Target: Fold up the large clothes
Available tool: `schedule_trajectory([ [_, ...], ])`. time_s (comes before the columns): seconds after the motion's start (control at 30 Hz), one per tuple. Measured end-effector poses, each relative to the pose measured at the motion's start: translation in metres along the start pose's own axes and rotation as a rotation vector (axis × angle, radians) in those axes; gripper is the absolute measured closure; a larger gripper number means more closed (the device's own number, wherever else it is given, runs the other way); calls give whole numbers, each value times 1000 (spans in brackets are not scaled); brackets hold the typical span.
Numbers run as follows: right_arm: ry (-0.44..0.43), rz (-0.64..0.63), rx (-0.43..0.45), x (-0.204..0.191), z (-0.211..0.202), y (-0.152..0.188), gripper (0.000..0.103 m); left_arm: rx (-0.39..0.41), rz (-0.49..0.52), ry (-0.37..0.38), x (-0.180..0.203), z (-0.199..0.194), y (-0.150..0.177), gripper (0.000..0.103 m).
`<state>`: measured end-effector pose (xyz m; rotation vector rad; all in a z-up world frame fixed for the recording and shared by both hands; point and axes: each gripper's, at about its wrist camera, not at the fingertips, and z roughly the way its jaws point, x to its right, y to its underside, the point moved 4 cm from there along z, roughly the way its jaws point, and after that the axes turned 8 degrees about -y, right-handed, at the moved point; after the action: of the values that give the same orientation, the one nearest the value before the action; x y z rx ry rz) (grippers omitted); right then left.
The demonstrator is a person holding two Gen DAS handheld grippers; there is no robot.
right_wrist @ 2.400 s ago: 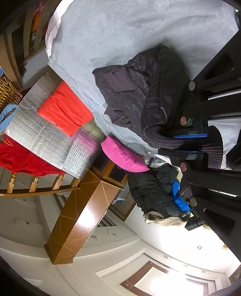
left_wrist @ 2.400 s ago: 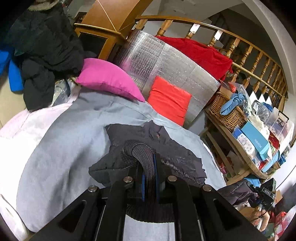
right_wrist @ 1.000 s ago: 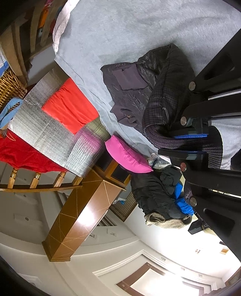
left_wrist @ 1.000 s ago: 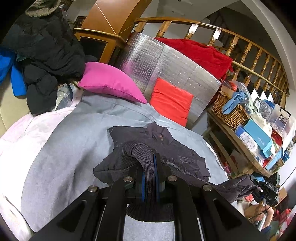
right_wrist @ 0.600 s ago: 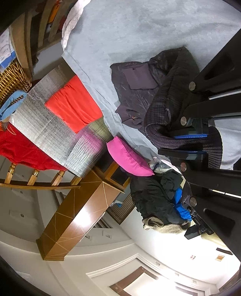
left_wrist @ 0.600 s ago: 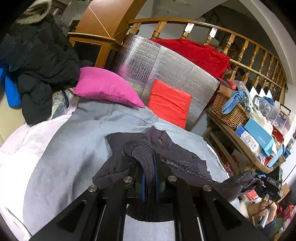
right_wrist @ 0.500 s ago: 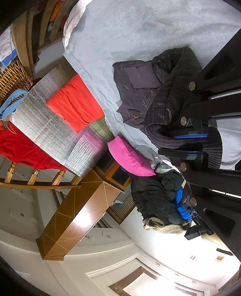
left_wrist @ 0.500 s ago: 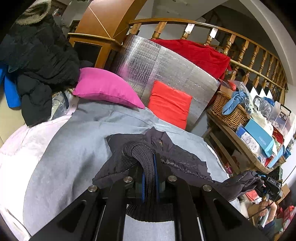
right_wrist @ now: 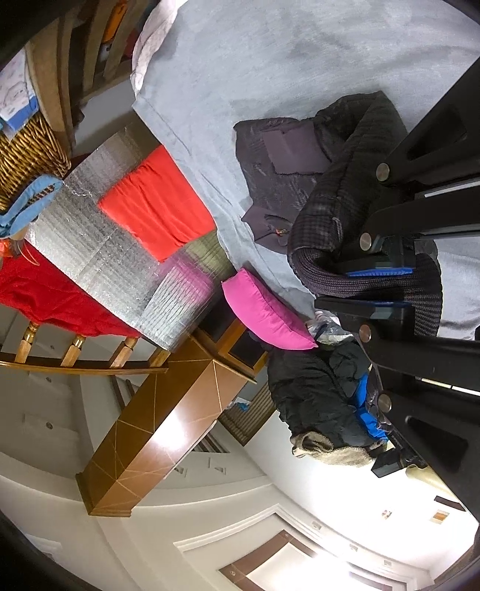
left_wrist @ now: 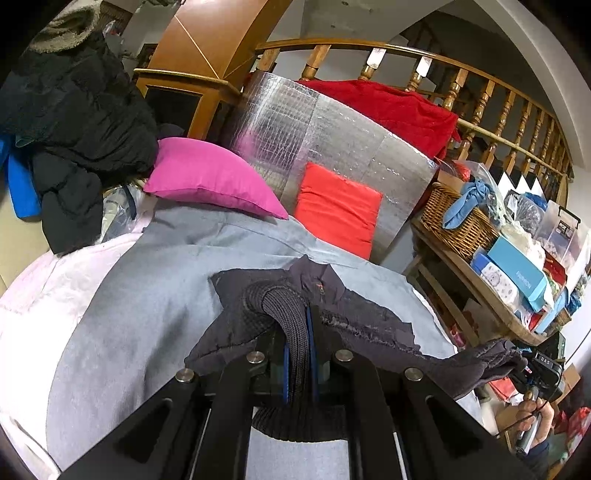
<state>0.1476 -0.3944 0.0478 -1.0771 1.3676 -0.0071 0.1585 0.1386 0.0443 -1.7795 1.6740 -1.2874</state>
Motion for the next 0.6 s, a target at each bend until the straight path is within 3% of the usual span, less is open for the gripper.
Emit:
schedule_trajectory([
  [0.6, 32, 4, -14, 3, -3, 6, 93, -20, -17, -54, 2, -4, 12, 94],
])
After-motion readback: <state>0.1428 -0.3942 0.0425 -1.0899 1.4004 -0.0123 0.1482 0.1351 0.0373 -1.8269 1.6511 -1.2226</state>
